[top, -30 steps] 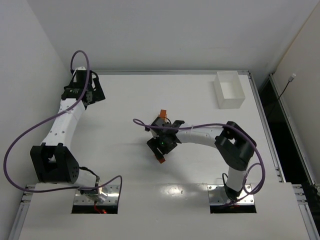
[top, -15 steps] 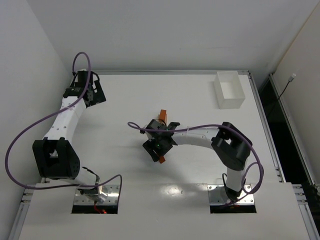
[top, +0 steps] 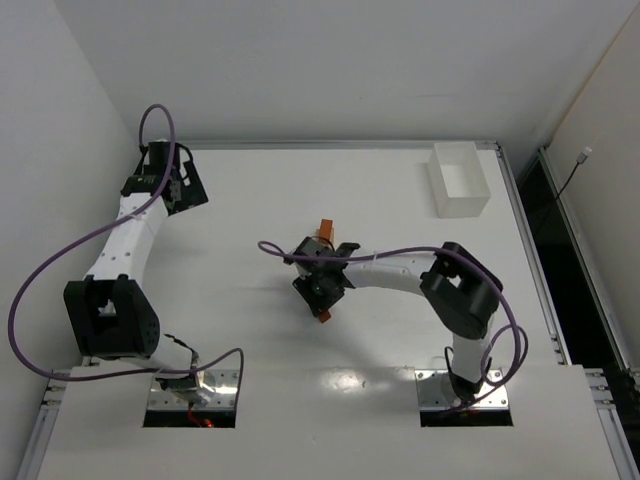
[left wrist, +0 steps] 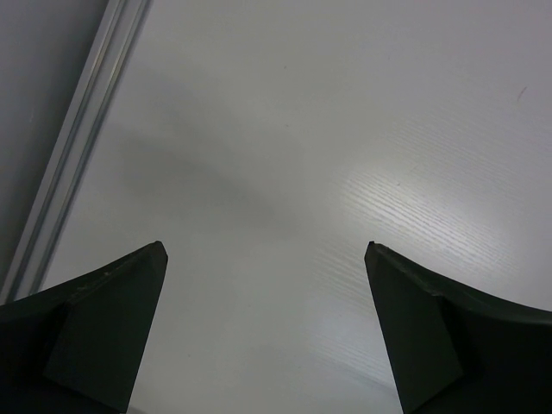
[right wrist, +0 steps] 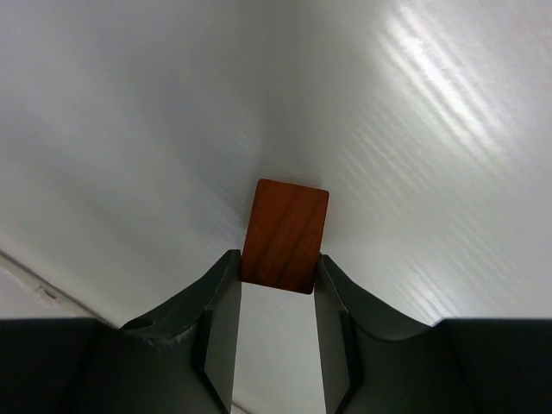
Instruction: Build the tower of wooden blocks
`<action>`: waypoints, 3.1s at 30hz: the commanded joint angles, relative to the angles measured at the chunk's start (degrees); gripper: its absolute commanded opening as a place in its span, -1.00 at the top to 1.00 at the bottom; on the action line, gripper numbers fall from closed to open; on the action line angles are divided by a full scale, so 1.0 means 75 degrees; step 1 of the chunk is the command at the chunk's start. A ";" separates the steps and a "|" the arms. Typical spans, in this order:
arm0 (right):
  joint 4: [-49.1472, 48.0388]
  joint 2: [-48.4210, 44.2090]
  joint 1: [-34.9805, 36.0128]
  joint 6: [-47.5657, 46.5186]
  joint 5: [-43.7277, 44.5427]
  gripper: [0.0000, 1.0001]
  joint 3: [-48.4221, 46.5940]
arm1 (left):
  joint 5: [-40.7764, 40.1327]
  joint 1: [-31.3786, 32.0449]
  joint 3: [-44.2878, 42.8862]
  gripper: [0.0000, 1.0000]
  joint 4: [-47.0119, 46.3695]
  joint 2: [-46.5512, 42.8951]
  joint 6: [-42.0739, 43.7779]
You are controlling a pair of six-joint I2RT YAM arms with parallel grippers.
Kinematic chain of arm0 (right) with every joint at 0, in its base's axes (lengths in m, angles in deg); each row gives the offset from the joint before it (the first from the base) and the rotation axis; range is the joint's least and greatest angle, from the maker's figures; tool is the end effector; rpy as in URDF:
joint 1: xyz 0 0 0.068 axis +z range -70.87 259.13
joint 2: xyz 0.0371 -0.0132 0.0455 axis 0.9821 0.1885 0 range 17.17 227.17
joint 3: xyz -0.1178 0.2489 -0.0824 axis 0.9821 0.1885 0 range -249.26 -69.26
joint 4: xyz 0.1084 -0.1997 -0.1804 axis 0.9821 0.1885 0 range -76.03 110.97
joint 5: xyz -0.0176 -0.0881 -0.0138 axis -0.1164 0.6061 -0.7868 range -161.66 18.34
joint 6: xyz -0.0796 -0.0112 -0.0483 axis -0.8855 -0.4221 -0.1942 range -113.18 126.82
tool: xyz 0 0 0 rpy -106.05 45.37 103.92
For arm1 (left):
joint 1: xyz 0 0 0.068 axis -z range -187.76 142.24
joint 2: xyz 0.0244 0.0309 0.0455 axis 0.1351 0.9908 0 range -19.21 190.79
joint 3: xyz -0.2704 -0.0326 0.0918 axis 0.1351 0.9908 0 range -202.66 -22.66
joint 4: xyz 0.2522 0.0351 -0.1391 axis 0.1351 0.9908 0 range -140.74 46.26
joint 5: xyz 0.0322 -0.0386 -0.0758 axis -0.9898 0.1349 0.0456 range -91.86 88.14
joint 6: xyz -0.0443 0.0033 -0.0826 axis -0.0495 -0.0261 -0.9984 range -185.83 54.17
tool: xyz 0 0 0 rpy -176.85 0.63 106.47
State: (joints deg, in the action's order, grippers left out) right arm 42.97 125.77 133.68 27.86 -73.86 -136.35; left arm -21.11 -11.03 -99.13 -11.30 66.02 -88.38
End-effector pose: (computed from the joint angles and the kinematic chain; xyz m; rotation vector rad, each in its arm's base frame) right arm 0.2338 0.3342 0.0910 -0.8382 2.7510 0.3465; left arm 0.3785 0.0496 0.2943 -0.6761 2.2661 0.2434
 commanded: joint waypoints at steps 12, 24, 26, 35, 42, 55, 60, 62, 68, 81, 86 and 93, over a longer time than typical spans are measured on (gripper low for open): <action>-0.1592 -0.4156 0.0240 -0.1457 0.2121 1.00 -0.0428 | 0.1252 0.0283 0.0868 -0.98 -0.0243 -0.0853 -0.0439; 0.1055 -0.0795 -0.2058 0.2457 0.1534 1.00 -0.4106 | 0.0656 0.0283 -0.0656 -0.98 -0.0255 0.0261 -0.0275; 0.1138 -0.0349 -0.2058 0.2526 0.1617 1.00 -0.4834 | 0.0656 0.0283 -0.0656 -0.98 -0.0255 0.0261 -0.0275; 0.1478 0.0544 -0.2128 0.2996 0.1769 1.00 -0.4720 | 0.0480 0.0283 -0.0515 -0.98 -0.0255 0.0331 -0.0205; 0.1478 0.0404 -0.2128 0.3066 0.1991 1.00 -0.3807 | 0.0632 0.0283 -0.0363 -0.98 -0.0325 0.0401 -0.0287; 0.1068 0.0895 -0.2339 0.2914 0.1992 1.00 -0.3863 | 0.0796 0.0283 -0.0351 -0.98 -0.0325 0.0472 -0.0287; 0.1068 0.0989 -0.2409 0.2762 0.1992 1.00 -0.4027 | 0.0796 0.0283 -0.0351 -0.98 -0.0325 0.0541 -0.0287; 0.0998 0.1071 -0.2480 0.2761 0.1922 1.00 -0.4027 | 0.0796 0.0283 -0.0351 -0.98 -0.0325 0.0542 -0.0287; 0.0927 0.1142 -0.2480 0.2597 0.1851 1.00 -0.4250 | 0.0867 0.0283 -0.0422 -0.98 -0.0325 0.0776 -0.0287; 0.0927 0.1223 -0.2410 0.2515 0.1863 1.00 -0.4344 | 0.1007 0.0283 -0.0633 -0.98 -0.0325 0.0917 -0.0357; 0.0858 0.1294 -0.2339 0.2515 0.1793 1.00 -0.4414 | 0.1007 0.0283 -0.0633 -0.98 -0.0325 0.0917 -0.0357; 0.0857 0.1364 -0.2339 0.2515 0.1711 1.00 -0.4484 | 0.1007 0.0283 -0.0633 -0.98 -0.0325 0.0917 -0.0357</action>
State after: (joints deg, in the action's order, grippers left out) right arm 50.90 135.80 115.75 47.09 -60.57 -167.27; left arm -13.70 -9.24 -101.91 -12.70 72.97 -90.50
